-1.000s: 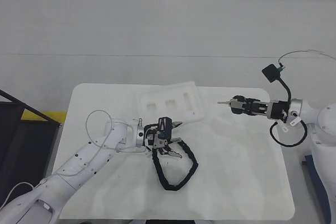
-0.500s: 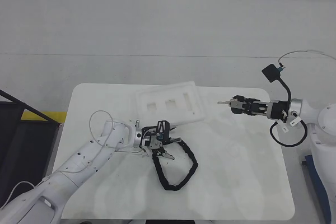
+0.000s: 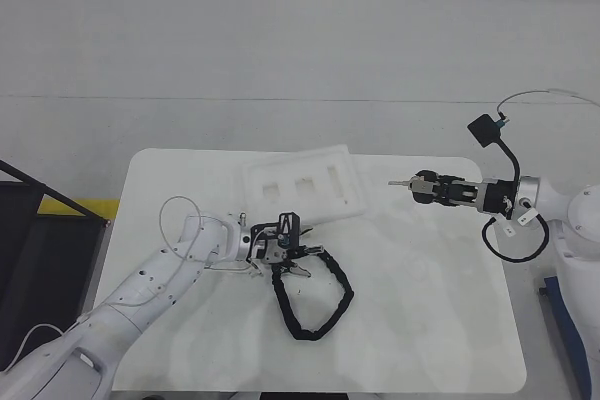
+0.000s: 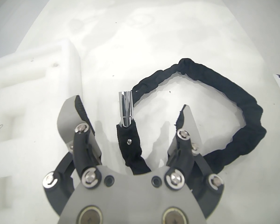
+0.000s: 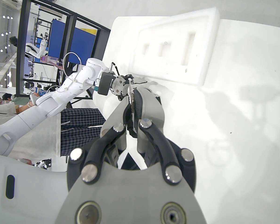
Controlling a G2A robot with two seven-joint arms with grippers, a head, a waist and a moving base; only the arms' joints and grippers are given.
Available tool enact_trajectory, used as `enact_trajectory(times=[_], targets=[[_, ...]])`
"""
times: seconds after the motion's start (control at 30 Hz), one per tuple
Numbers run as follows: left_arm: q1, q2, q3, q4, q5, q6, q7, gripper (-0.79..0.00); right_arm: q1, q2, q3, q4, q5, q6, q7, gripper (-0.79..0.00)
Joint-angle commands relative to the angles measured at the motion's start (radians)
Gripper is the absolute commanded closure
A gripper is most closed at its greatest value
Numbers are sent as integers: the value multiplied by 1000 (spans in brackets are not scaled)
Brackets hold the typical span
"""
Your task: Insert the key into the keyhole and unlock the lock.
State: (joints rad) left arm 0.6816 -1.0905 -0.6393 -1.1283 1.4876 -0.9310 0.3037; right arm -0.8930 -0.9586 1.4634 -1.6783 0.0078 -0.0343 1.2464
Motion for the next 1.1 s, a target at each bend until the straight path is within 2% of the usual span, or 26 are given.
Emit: enact_trajectory(times=[0.0, 0.1, 0.17, 0.23, 0.33, 0.43, 0.5, 0.53, 0.63, 0.9, 1.07], targets=[[-3, -4, 3, 3, 6, -1, 5, -610, 0, 0, 0, 0, 0, 0, 0, 0], [-7, -8, 7, 10, 20, -5, 10, -597, 0, 0, 0, 0, 0, 0, 0, 0], [-7, -10, 7, 15, 27, -3, 13, -603, 0, 0, 0, 0, 0, 0, 0, 0], [-8, -12, 8, 19, 35, -3, 17, -643, 0, 0, 0, 0, 0, 0, 0, 0], [-7, -14, 8, 29, 46, 0, 22, -634, 0, 0, 0, 0, 0, 0, 0, 0], [-7, -17, 8, 36, 60, 8, 25, -570, 0, 0, 0, 0, 0, 0, 0, 0], [-7, -18, 8, 42, 66, 8, 30, -453, 0, 0, 0, 0, 0, 0, 0, 0], [-7, -19, 8, 45, 70, 9, 32, -425, 0, 0, 0, 0, 0, 0, 0, 0], [-10, -21, 8, 54, 81, 9, 38, -453, 0, 0, 0, 0, 0, 0, 0, 0], [-19, -31, 14, 75, 111, 21, 46, -385, 0, 0, 0, 0, 0, 0, 0, 0], [-24, -39, 19, 86, 117, 25, 49, -385, 0, 0, 0, 0, 0, 0, 0, 0]])
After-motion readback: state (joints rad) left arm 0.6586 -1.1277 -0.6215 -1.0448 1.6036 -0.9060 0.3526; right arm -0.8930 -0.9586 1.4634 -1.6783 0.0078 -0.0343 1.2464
